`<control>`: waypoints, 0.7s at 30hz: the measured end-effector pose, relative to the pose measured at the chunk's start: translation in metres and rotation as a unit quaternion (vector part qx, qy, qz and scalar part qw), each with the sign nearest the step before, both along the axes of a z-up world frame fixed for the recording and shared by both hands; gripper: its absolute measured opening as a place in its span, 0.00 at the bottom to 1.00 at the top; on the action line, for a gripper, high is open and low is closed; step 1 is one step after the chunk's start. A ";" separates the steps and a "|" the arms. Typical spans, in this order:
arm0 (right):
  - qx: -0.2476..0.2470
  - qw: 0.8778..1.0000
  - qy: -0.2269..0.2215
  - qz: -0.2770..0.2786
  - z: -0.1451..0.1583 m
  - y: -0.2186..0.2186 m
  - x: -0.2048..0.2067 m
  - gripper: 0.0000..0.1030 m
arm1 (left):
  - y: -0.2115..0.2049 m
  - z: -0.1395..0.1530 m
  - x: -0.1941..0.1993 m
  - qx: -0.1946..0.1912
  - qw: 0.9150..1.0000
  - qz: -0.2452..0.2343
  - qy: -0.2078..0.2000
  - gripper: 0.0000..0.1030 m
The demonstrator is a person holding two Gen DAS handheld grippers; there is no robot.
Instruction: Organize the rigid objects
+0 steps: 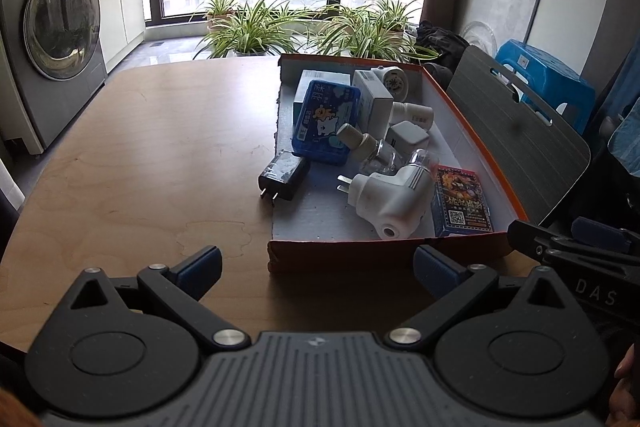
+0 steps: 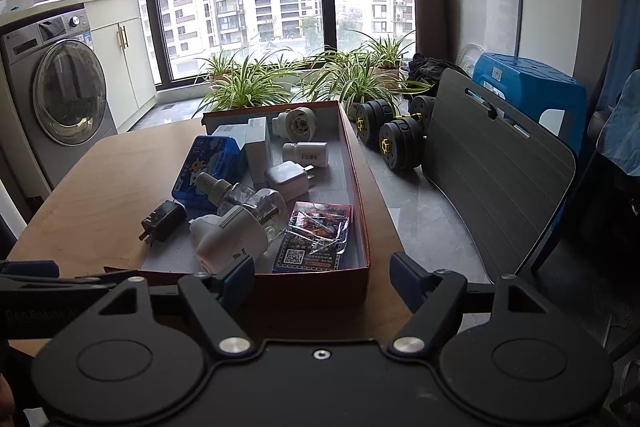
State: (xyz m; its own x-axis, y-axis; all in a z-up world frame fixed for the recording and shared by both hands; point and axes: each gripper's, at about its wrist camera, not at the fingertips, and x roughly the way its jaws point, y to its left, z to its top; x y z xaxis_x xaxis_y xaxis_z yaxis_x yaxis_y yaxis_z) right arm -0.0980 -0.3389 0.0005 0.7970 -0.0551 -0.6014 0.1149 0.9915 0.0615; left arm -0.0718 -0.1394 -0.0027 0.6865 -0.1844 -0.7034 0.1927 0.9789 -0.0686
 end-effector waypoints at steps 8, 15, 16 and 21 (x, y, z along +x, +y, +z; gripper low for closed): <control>-0.001 1.000 0.009 0.002 -0.004 0.000 0.005 0.85 | 0.000 -0.003 0.005 0.002 1.000 0.001 0.006 1.00; 0.000 1.000 0.016 0.003 -0.007 0.001 0.009 0.85 | 0.000 -0.007 0.009 0.002 1.000 -0.001 0.012 1.00; -0.001 1.000 0.016 0.003 -0.008 0.002 0.010 0.85 | 0.000 -0.007 0.010 0.002 1.000 -0.002 0.013 1.00; -0.001 1.000 0.021 0.004 -0.010 0.002 0.013 0.85 | -0.001 -0.009 0.012 0.003 1.000 -0.005 0.016 1.00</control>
